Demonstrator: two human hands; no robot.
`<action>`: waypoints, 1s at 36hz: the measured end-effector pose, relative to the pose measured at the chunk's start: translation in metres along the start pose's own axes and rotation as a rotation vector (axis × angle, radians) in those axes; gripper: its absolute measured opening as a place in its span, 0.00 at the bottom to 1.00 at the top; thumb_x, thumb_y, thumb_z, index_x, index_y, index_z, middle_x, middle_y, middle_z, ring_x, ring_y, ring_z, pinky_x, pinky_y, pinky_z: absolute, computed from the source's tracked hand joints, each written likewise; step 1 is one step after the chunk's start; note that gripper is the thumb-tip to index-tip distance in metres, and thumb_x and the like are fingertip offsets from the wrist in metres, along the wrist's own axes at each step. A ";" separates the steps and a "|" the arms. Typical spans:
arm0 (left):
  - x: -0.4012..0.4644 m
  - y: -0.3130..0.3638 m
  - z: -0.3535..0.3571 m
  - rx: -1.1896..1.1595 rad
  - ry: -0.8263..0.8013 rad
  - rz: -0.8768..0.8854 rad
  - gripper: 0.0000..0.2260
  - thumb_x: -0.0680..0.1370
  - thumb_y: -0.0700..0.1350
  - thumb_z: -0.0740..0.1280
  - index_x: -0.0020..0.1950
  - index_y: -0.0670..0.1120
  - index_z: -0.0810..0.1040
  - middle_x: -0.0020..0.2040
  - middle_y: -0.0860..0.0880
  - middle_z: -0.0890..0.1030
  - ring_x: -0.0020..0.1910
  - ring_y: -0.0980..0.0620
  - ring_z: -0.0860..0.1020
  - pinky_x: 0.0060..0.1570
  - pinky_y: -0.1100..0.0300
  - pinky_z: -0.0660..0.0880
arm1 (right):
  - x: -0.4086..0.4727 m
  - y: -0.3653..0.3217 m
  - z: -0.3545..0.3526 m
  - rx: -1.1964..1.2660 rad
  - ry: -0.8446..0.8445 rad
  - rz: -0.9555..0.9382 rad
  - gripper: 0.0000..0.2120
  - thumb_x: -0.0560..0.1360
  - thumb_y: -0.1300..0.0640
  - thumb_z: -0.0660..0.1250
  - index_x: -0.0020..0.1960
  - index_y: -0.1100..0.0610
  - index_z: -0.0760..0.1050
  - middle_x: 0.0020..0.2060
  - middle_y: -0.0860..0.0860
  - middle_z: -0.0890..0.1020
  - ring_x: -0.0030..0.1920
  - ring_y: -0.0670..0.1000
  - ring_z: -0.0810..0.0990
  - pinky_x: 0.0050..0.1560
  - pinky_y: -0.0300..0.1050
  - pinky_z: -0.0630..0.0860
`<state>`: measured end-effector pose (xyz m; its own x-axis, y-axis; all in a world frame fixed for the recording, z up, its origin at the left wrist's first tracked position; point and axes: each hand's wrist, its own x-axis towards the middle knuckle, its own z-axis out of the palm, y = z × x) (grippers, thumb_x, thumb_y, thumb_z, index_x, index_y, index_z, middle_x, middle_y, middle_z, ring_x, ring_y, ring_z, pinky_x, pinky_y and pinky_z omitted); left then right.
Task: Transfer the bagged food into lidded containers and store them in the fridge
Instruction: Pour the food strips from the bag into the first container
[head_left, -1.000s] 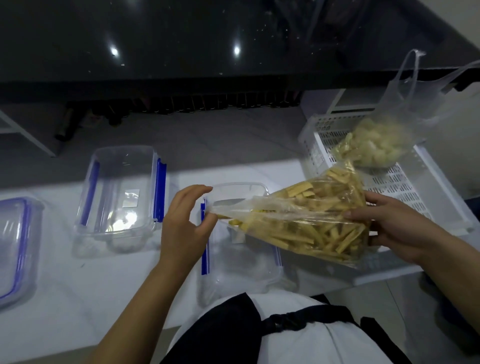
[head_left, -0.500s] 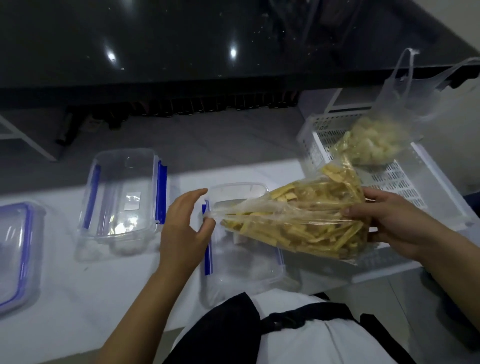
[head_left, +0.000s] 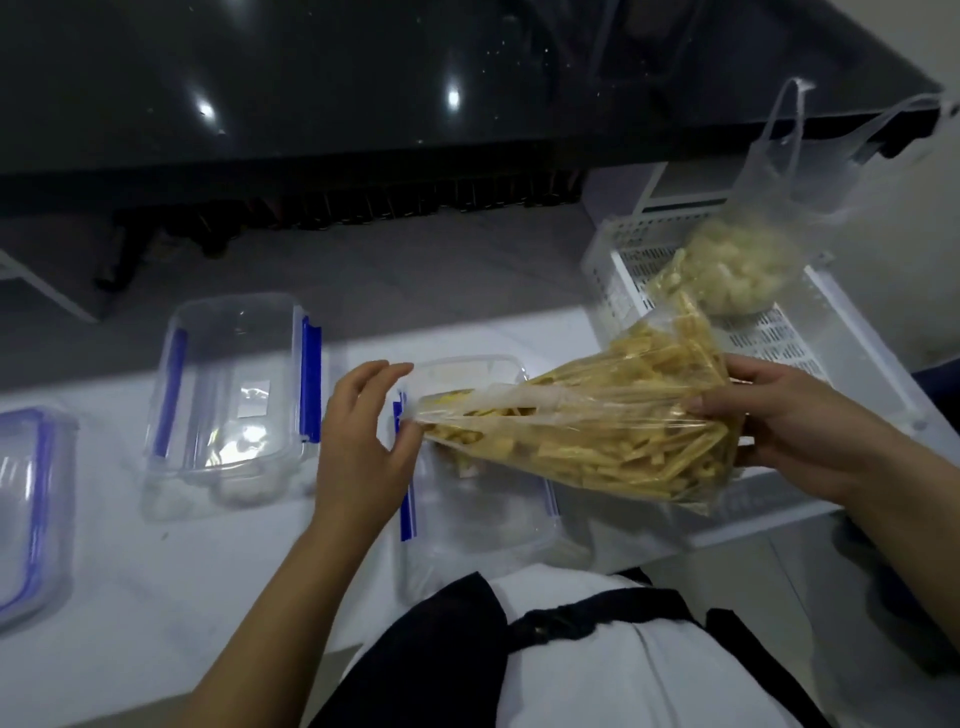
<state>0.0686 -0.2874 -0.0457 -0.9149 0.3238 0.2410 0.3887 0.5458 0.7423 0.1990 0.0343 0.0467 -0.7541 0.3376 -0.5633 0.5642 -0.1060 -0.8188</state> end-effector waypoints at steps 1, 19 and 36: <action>-0.001 0.001 0.001 -0.007 -0.008 -0.014 0.20 0.78 0.37 0.70 0.70 0.47 0.75 0.69 0.47 0.74 0.67 0.57 0.69 0.65 0.71 0.63 | 0.001 0.001 0.001 0.003 0.011 0.009 0.19 0.64 0.62 0.74 0.54 0.53 0.84 0.52 0.59 0.86 0.47 0.61 0.85 0.49 0.58 0.79; 0.001 0.002 -0.001 -0.039 0.119 0.000 0.21 0.77 0.36 0.71 0.69 0.44 0.75 0.66 0.47 0.73 0.64 0.55 0.71 0.63 0.76 0.63 | 0.002 -0.003 0.000 -0.012 -0.062 -0.005 0.20 0.64 0.61 0.74 0.56 0.56 0.83 0.50 0.59 0.85 0.44 0.56 0.85 0.45 0.54 0.79; -0.004 -0.009 -0.003 0.003 0.111 0.044 0.18 0.77 0.36 0.71 0.66 0.44 0.77 0.64 0.46 0.77 0.64 0.58 0.70 0.64 0.76 0.63 | -0.003 -0.012 0.002 -0.037 -0.093 -0.095 0.24 0.59 0.56 0.77 0.55 0.53 0.84 0.52 0.57 0.86 0.47 0.57 0.86 0.43 0.52 0.82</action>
<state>0.0684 -0.2956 -0.0517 -0.9033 0.2603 0.3411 0.4290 0.5351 0.7278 0.1940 0.0325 0.0577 -0.8318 0.2565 -0.4922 0.4990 -0.0426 -0.8655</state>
